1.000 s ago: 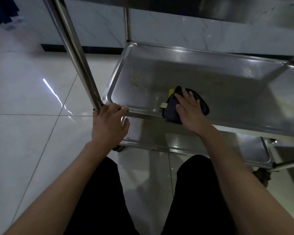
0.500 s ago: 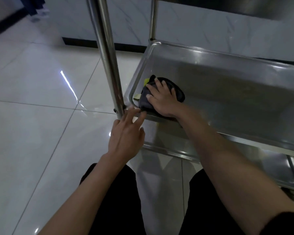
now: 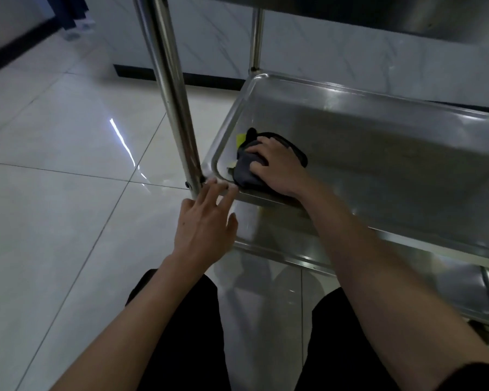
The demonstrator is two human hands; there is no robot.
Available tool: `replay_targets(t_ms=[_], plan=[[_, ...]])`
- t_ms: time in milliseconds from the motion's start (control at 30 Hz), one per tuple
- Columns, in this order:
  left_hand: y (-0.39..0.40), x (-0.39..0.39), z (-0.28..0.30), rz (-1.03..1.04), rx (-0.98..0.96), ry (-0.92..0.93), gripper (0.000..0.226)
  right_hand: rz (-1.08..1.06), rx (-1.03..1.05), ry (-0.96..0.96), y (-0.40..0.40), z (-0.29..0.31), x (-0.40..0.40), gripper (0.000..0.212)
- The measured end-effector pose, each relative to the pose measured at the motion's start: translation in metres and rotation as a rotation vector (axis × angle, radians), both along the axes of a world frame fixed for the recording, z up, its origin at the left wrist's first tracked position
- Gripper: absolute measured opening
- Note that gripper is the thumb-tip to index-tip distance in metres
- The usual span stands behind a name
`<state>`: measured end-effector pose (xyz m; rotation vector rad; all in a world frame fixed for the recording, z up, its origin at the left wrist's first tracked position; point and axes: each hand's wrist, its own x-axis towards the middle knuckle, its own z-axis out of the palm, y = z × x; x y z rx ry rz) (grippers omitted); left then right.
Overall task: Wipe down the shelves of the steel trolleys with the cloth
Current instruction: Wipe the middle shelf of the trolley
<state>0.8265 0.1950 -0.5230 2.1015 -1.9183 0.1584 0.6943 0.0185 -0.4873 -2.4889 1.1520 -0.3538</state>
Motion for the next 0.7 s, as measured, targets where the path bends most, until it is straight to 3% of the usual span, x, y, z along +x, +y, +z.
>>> replay_targets(t_ms=[133, 300, 500, 700], plan=[[-0.012, -0.025, 0.014, 0.028, -0.057, 0.035, 0.038, -0.081, -0.022, -0.074, 0.008, -0.005, -0.054, 0.041], [-0.043, -0.100, 0.025, -0.180, -0.091, 0.113, 0.028, -0.212, 0.041, -0.089, 0.007, -0.011, -0.117, 0.034], [-0.074, -0.164, 0.022, -0.264, -0.095, 0.125, 0.018, -0.377, 0.051, -0.072, 0.016, -0.006, -0.221, 0.037], [-0.084, -0.195, 0.017, -0.269, -0.005, 0.116, 0.026, -0.560, 0.048, -0.108, 0.026, -0.003, -0.313, 0.040]])
